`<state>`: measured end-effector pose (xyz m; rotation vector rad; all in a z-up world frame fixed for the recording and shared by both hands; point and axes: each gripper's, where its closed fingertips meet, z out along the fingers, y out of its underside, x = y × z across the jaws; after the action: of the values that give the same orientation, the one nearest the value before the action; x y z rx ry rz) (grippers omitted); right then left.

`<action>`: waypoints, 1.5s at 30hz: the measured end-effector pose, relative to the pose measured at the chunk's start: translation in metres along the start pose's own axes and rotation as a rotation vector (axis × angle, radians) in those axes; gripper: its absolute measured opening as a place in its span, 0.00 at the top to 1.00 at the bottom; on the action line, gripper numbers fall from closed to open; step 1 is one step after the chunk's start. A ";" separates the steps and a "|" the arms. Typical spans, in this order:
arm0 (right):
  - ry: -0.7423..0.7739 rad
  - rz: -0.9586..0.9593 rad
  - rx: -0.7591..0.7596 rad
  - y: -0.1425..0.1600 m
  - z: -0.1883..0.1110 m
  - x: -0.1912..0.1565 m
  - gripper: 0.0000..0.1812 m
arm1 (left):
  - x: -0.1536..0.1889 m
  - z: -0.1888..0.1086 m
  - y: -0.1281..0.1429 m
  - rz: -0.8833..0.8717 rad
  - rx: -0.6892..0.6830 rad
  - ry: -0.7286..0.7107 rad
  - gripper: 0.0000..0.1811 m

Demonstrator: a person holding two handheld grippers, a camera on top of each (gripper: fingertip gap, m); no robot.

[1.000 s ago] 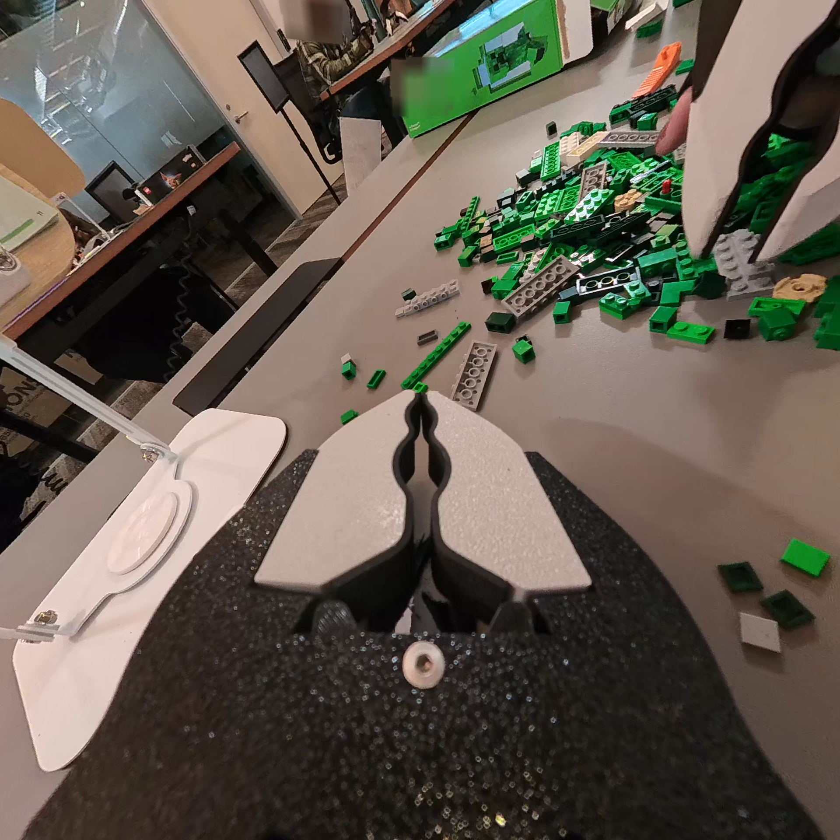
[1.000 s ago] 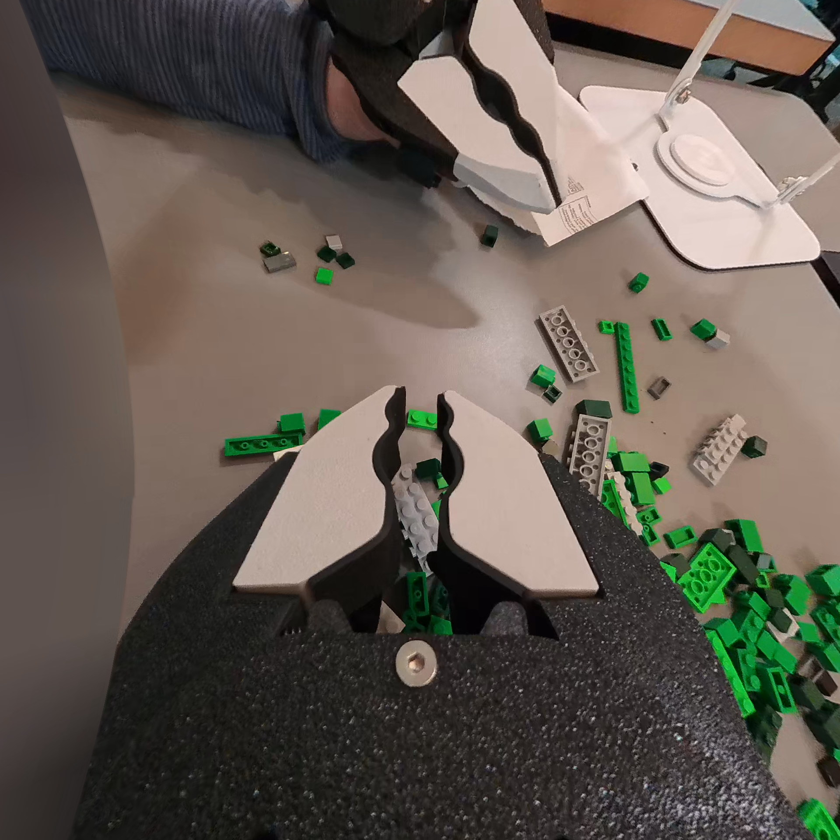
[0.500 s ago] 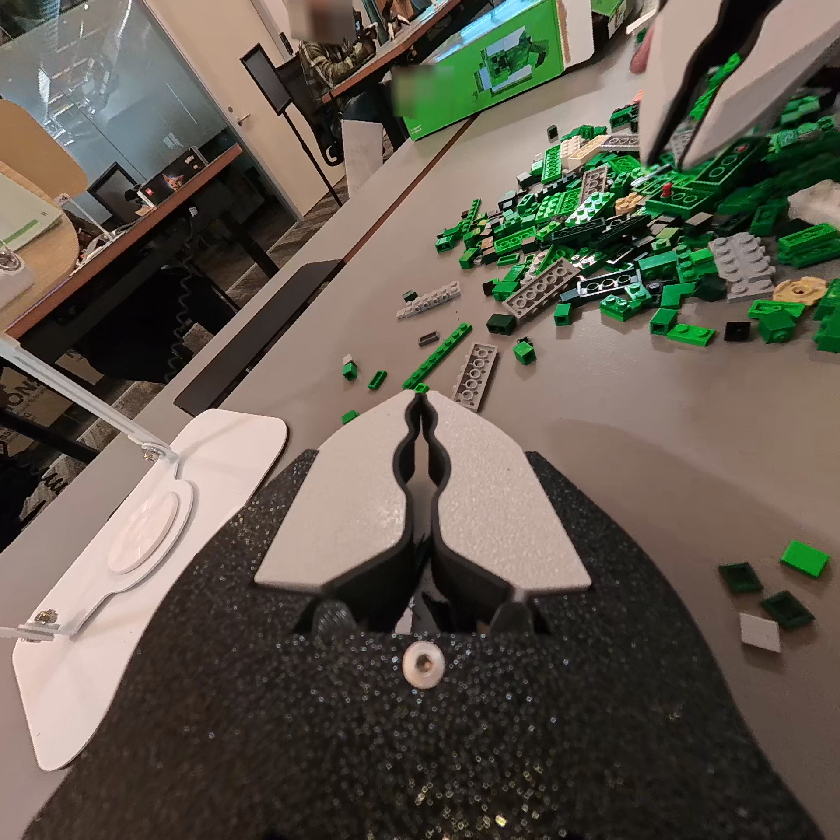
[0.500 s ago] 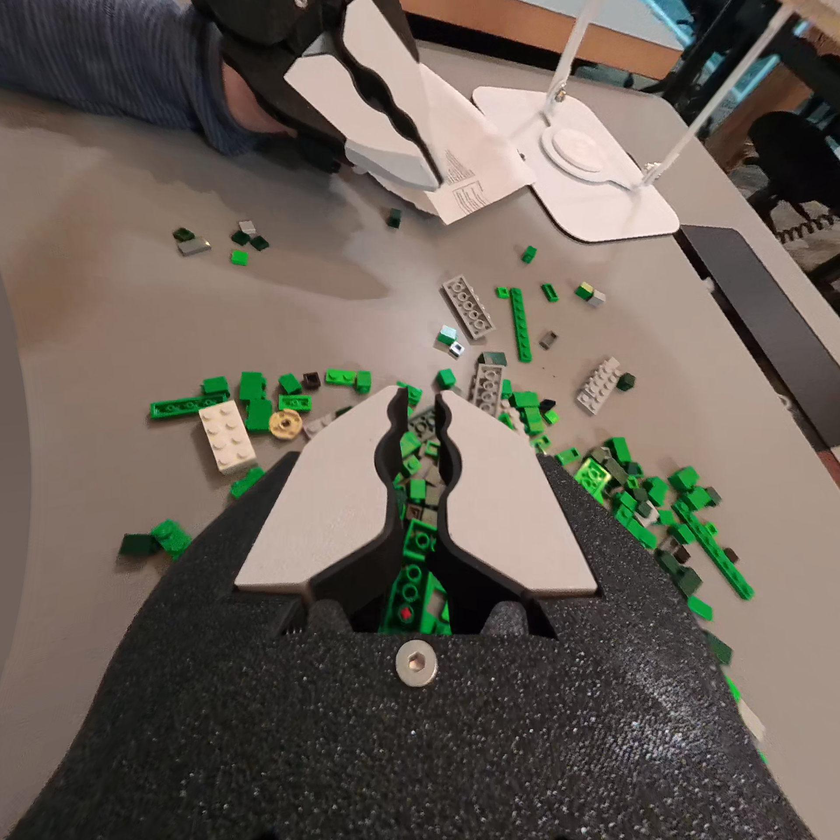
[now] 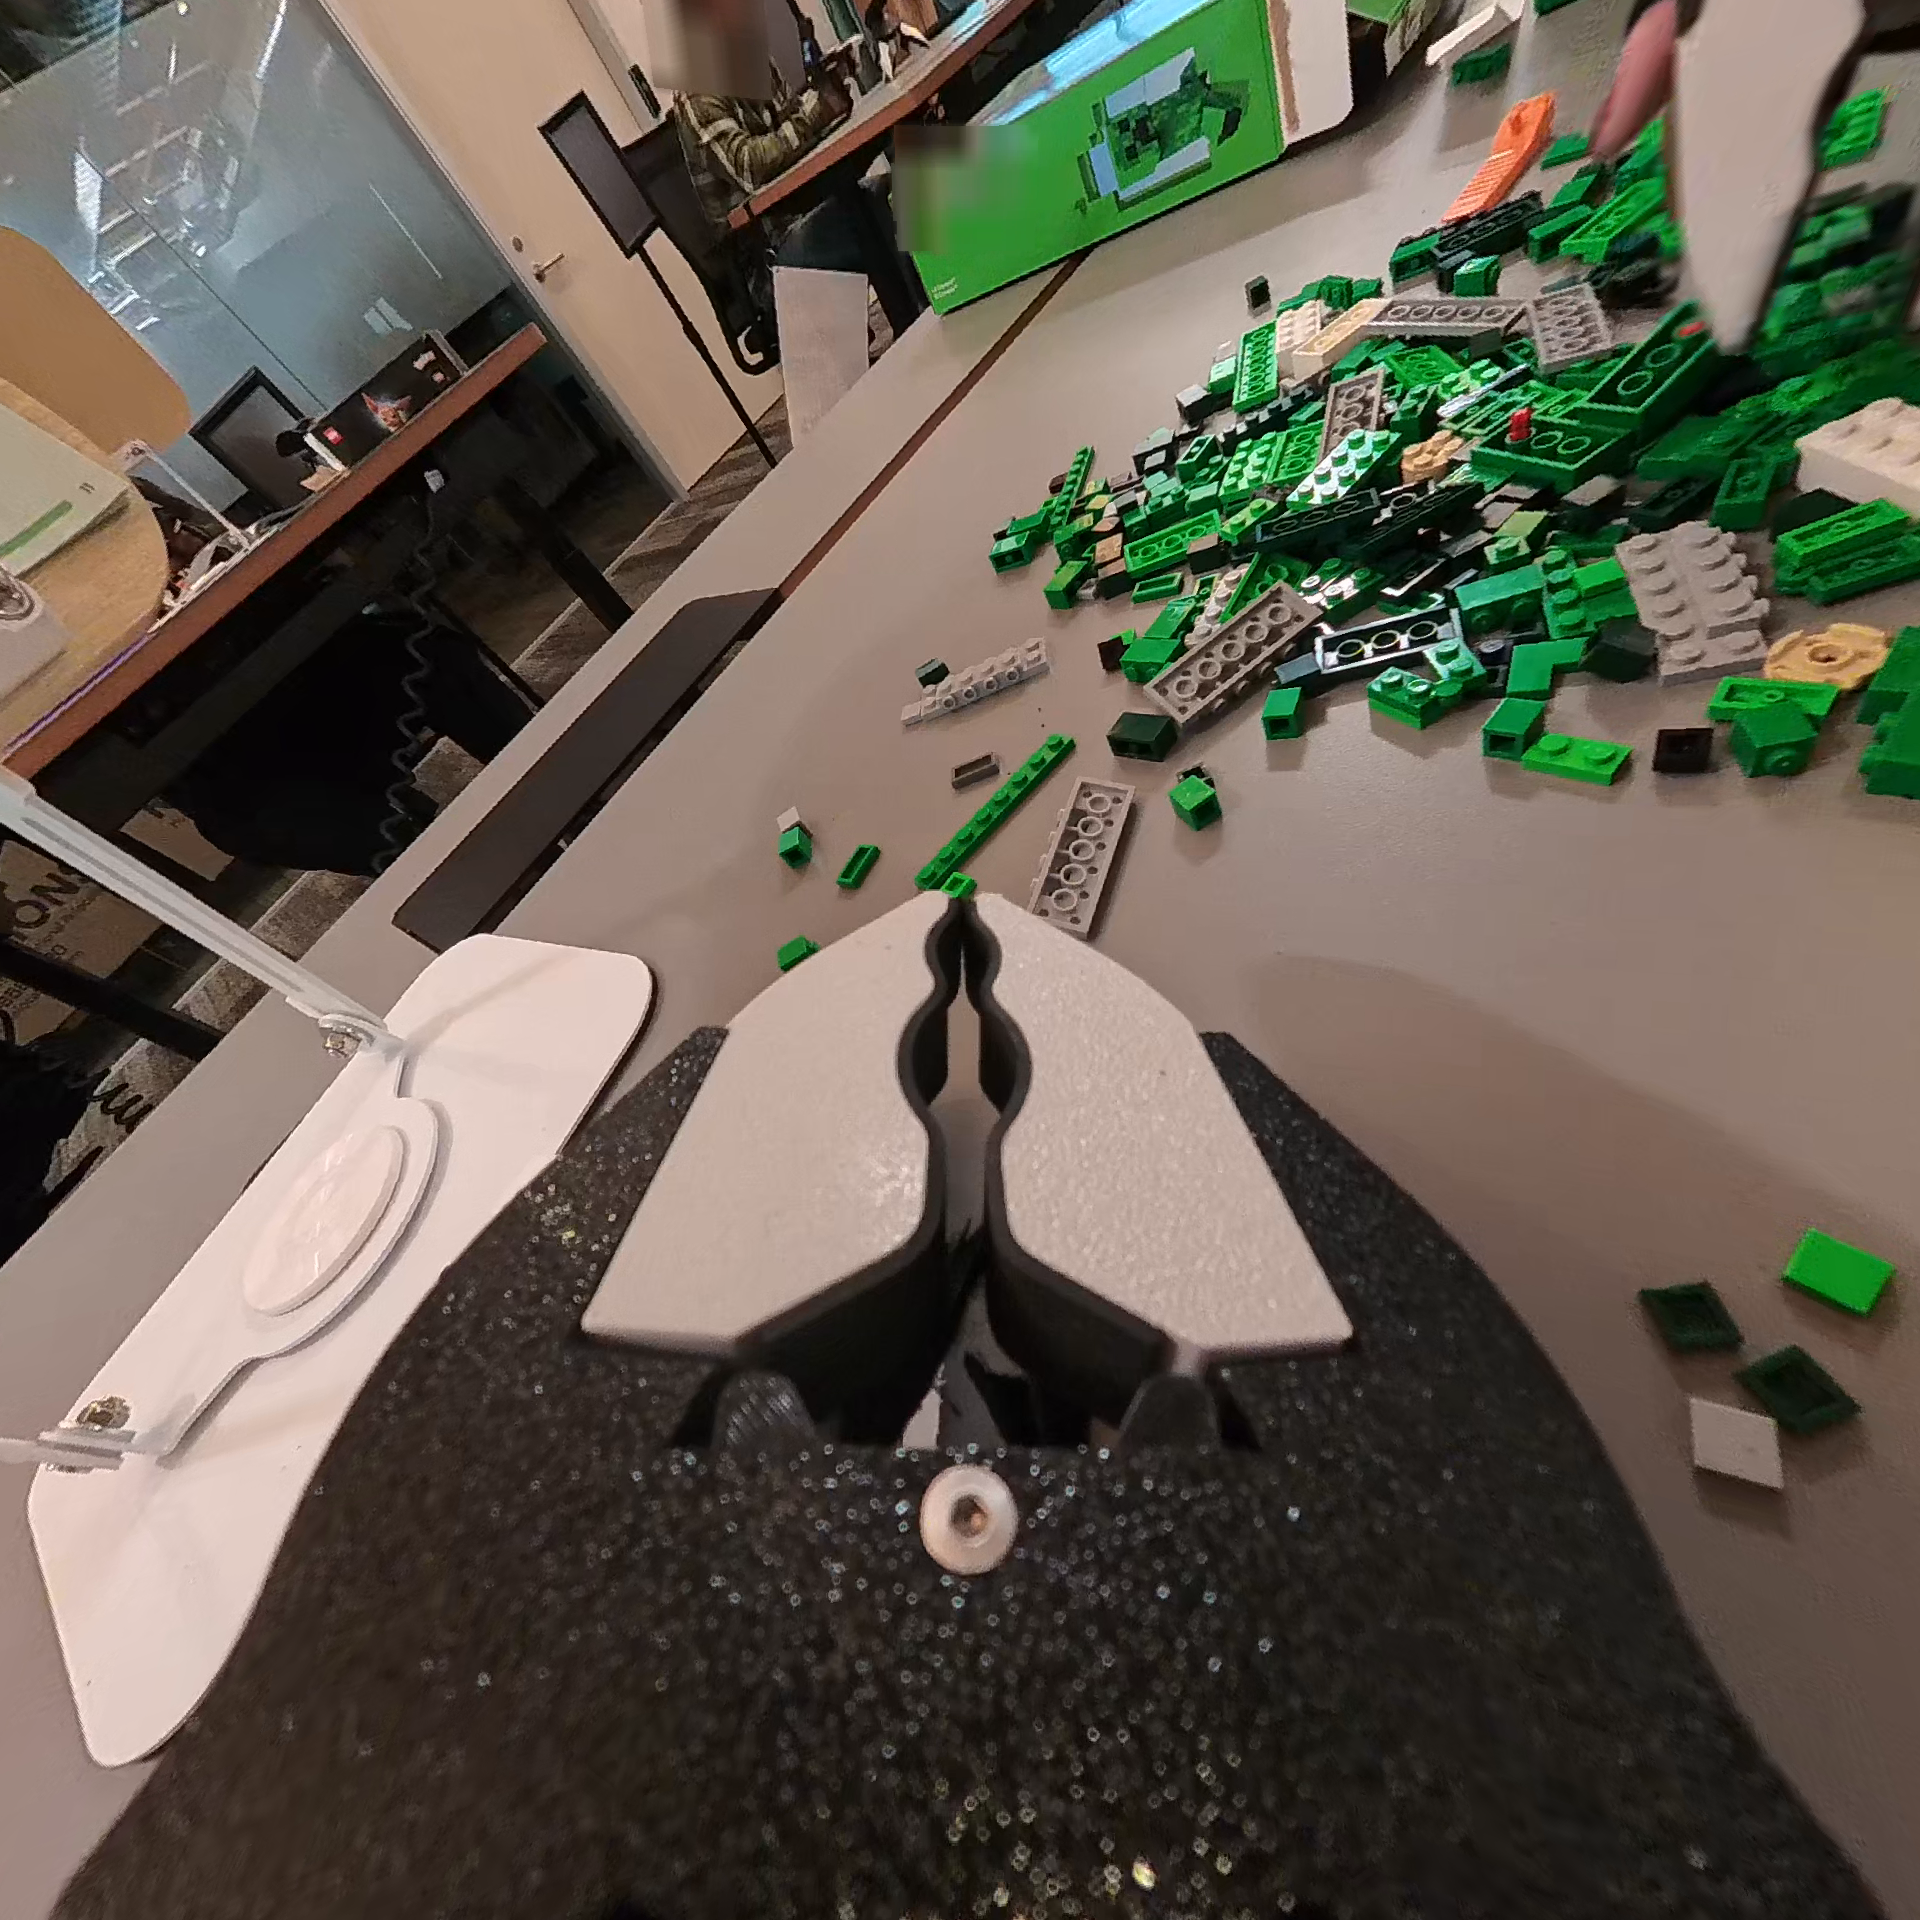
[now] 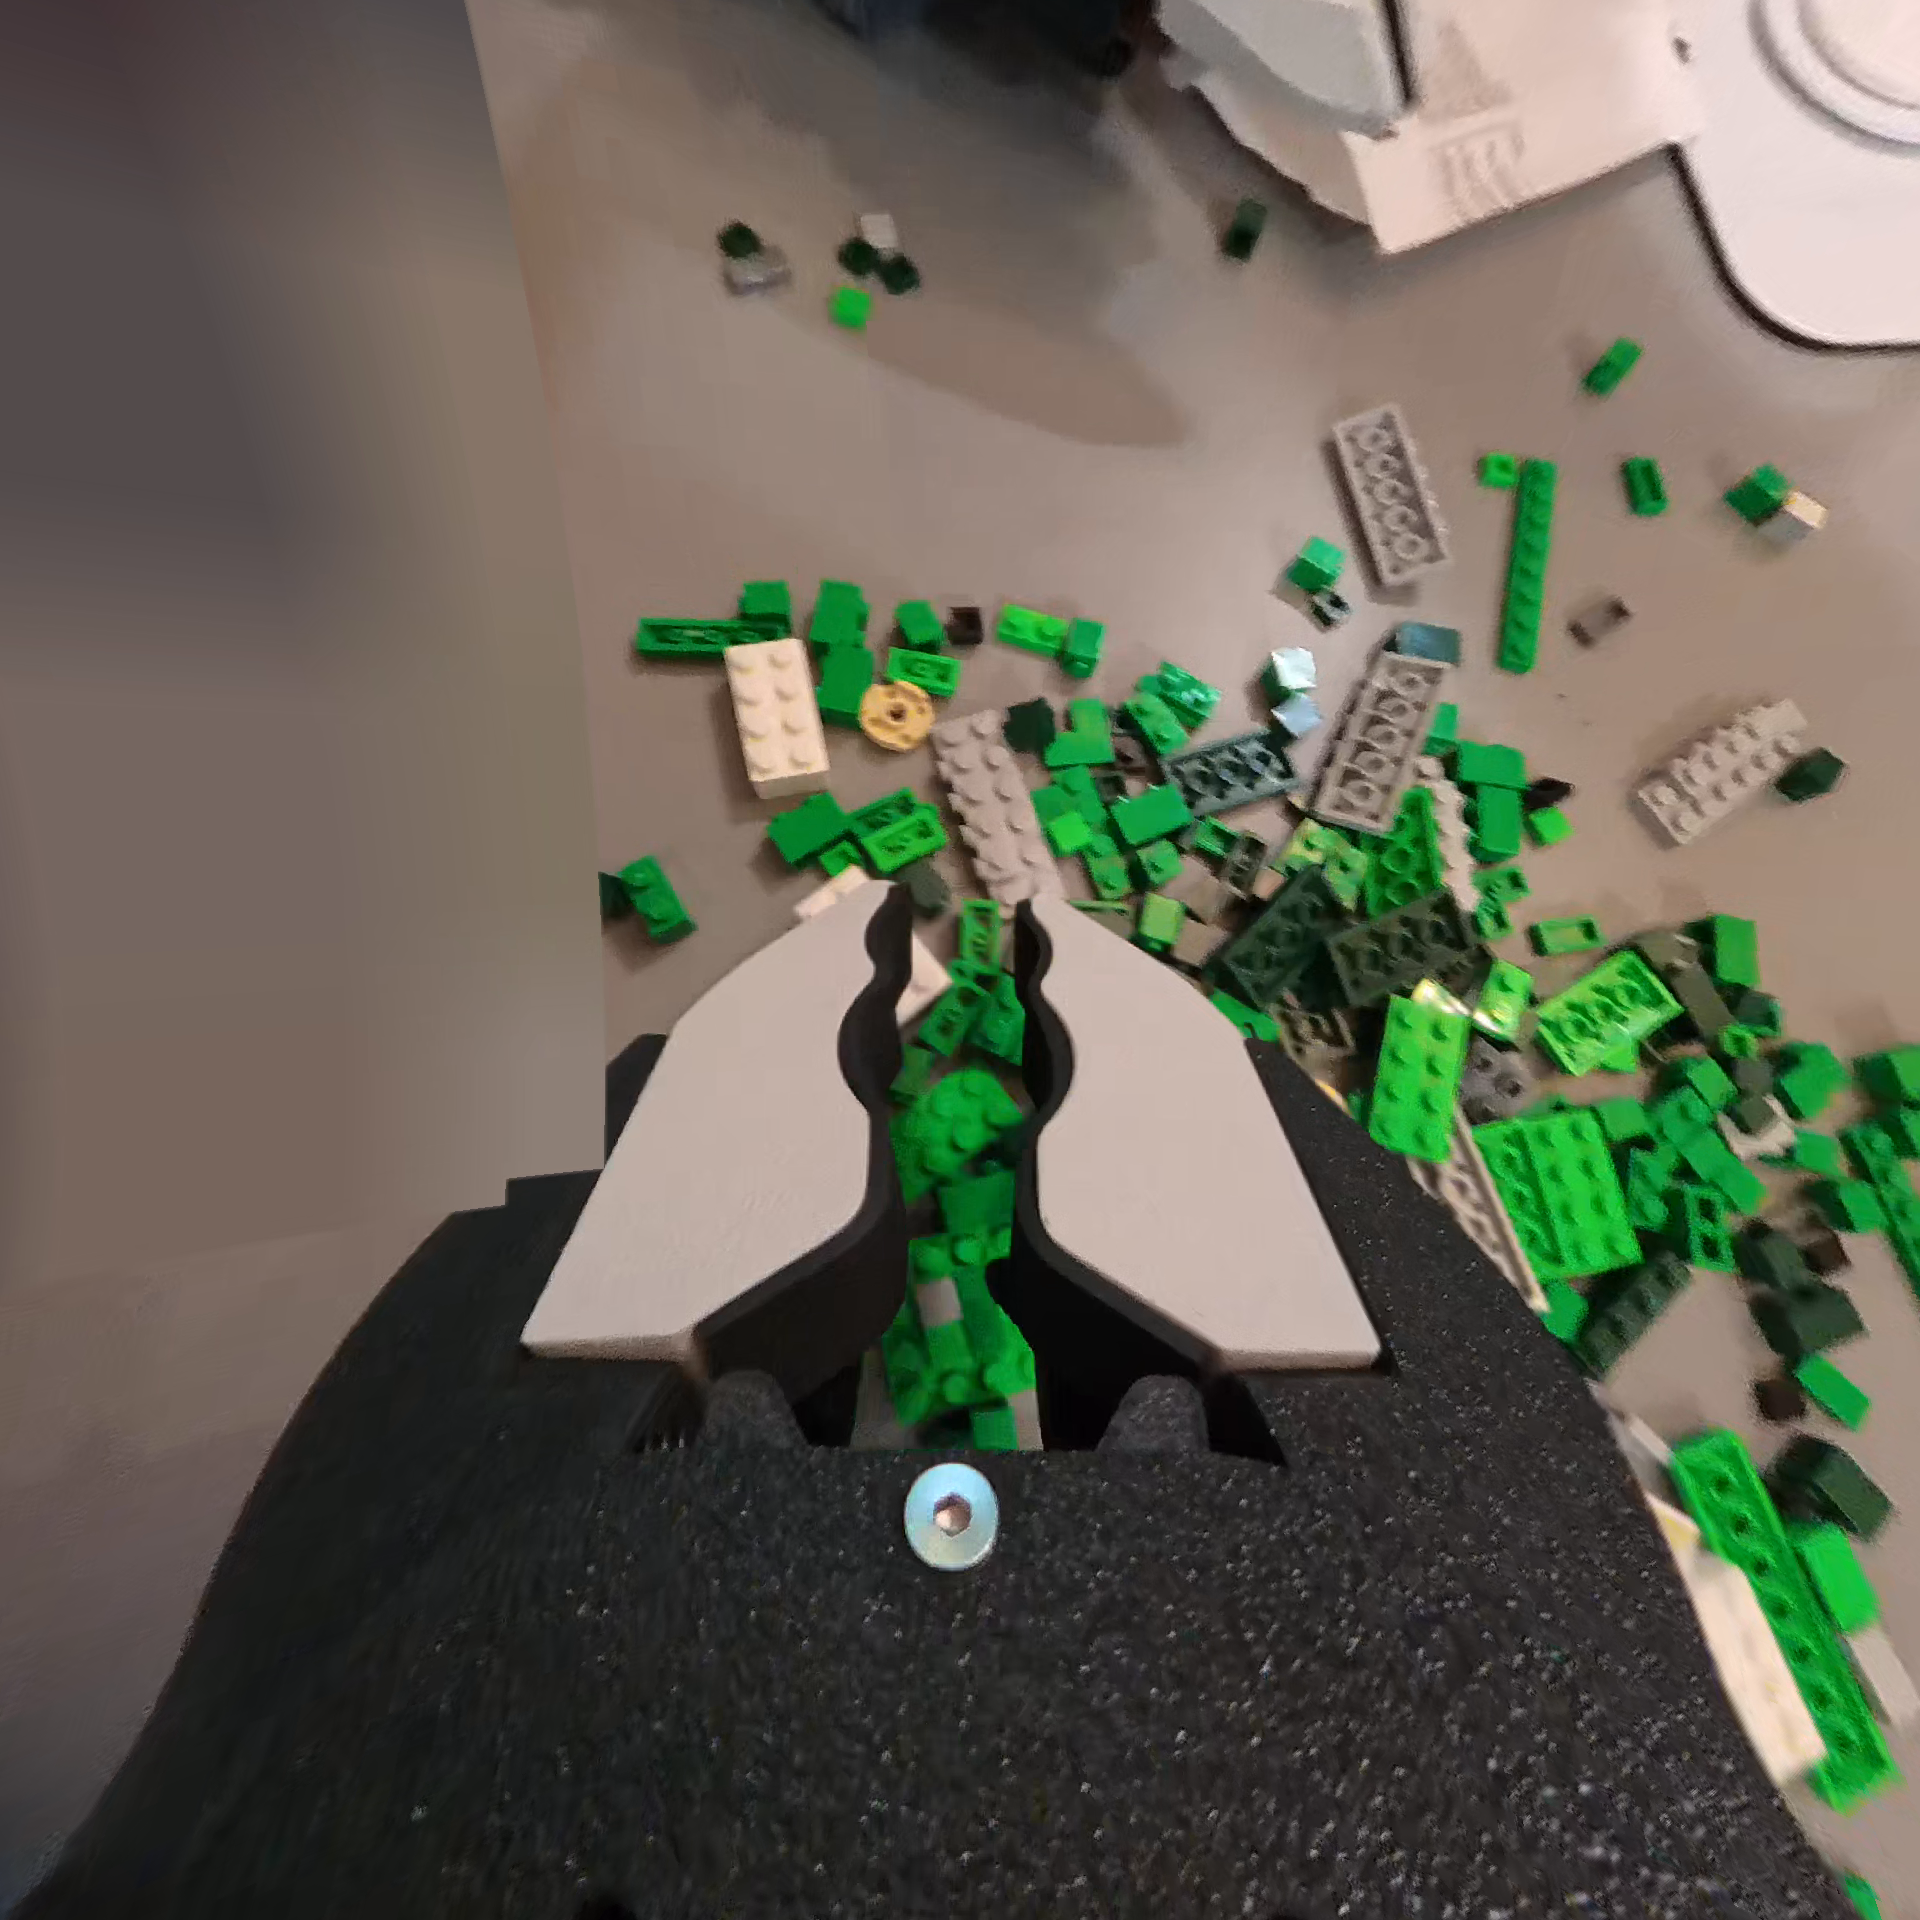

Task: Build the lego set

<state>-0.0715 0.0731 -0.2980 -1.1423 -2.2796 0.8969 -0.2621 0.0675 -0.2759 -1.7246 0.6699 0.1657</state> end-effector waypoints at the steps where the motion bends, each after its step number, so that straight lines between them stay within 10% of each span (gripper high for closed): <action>1: -0.028 -0.011 -0.007 -0.001 0.002 -0.006 0.90 | 0.000 0.000 0.000 0.001 -0.001 0.000 1.00; 16: 0.310 0.247 -0.324 0.082 -0.077 -0.003 0.88 | -0.002 -0.001 -0.001 -0.010 0.009 -0.007 1.00; 26: 0.691 0.579 -0.548 0.179 -0.183 -0.012 0.87 | -0.001 0.000 0.000 -0.004 0.003 -0.006 1.00; 45: 0.821 0.806 -0.766 0.237 -0.229 -0.034 0.89 | -0.001 0.000 0.000 0.002 -0.002 -0.006 1.00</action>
<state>0.2180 0.2328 -0.3106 -2.2851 -1.4235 -0.3237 -0.2625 0.0679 -0.2759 -1.7250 0.6668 0.1728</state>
